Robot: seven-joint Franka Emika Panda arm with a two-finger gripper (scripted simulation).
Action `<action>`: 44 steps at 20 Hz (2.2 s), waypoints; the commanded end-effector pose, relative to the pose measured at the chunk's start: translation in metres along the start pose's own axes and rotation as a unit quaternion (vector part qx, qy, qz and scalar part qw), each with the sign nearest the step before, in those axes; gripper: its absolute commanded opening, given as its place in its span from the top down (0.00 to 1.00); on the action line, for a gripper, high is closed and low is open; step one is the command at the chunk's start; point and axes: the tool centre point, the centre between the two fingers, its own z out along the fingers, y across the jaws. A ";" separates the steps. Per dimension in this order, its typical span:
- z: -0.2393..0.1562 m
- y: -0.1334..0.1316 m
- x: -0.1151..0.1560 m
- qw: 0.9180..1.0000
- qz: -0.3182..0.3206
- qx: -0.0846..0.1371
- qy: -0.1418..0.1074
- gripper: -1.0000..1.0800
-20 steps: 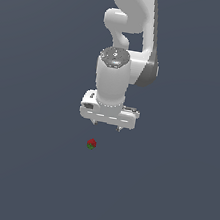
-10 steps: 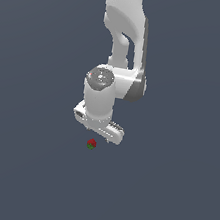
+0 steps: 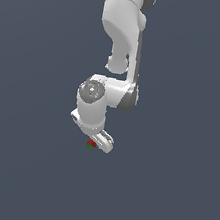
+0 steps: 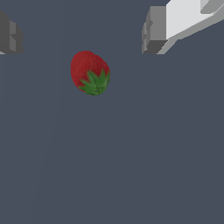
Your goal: Pick up the object and move it to a goal position.
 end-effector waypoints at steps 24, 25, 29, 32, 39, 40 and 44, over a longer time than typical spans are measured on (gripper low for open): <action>0.058 0.004 0.004 1.000 0.025 -0.002 0.000 0.04; 0.058 0.003 0.005 1.000 0.025 -0.002 0.000 0.04; 0.058 0.003 0.005 1.000 0.025 -0.002 0.000 1.00; 0.058 0.003 0.005 1.000 0.025 -0.002 0.000 1.00; 0.058 0.000 0.002 1.000 0.025 -0.002 0.000 1.00; 0.057 -0.002 0.000 1.000 0.025 -0.002 0.000 1.00; 0.055 -0.019 -0.014 1.000 0.025 -0.002 0.000 1.00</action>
